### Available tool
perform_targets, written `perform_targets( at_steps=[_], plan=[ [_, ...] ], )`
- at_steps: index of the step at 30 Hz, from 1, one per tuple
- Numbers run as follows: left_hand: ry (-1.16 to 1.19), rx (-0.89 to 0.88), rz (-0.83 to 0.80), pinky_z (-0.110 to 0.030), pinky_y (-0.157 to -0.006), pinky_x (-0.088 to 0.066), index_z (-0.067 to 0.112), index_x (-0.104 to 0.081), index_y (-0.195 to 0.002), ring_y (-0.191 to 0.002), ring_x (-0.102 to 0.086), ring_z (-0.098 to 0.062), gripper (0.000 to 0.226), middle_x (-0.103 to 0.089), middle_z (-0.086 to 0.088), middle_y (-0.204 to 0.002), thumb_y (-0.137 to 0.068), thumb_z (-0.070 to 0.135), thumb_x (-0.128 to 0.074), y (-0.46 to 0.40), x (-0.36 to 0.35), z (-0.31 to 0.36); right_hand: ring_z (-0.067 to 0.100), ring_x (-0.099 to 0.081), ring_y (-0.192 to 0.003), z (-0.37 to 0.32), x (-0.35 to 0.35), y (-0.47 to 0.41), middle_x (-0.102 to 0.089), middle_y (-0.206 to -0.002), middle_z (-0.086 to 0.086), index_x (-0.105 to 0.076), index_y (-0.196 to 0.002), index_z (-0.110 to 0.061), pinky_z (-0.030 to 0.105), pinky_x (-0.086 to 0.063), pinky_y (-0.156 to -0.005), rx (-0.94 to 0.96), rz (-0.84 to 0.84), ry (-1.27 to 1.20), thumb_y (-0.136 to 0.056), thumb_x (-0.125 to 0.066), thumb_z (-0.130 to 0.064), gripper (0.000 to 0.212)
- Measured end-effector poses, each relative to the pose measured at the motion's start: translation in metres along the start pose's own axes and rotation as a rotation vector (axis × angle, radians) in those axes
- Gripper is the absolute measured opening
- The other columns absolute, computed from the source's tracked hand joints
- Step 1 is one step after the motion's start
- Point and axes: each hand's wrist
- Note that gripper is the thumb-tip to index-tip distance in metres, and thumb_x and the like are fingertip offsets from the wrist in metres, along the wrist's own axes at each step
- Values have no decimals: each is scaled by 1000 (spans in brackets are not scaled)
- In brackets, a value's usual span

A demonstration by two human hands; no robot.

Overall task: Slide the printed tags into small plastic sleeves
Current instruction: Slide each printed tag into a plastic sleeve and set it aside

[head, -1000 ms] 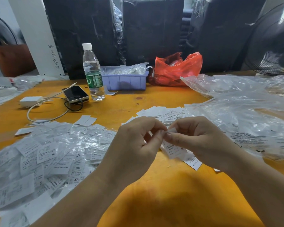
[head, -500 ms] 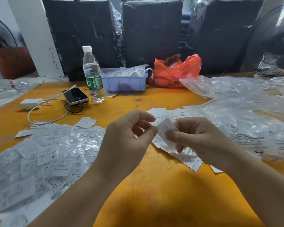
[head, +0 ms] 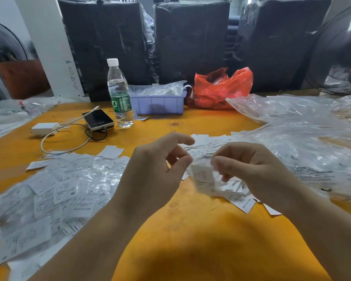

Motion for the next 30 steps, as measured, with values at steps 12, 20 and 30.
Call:
perform_targets(
  at_steps=[12, 20, 30],
  plan=[
    [-186, 323, -162, -9, -44, -40, 29, -64, -82, -71, -55, -6, 21, -60, 15, -79, -90, 12, -53, -13, 28, -21, 12, -59, -69, 2, 0, 1, -65, -72, 2, -71, -79, -24, 37, -52, -68, -41, 14, 162, -84, -68, -40, 17],
    [-656, 534, -253, -33, -75, -50, 27, -63, -106, -97, -54, -16, 20, -61, 4, -103, -88, 22, -54, -9, 33, -46, 1, -57, -64, 4, 3, 0, -66, -71, -9, -71, -79, -25, 14, -45, -59, -64, 31, 294, -87, -68, -31, 10],
    [-380, 40, -308, -26, -93, -37, 31, -60, -113, -111, -43, -10, 24, -54, 14, -114, -88, 32, -61, 11, -21, 10, 5, -62, -77, 5, 5, 2, -66, -81, -10, -67, -86, -26, 20, -51, -67, -107, 36, 517, -87, -66, -35, 8]
  ],
)
Point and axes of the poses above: each hand's wrist, its own y-axis away from the middle knuckle, its own x-axis out of the back of the hand, z = x × y
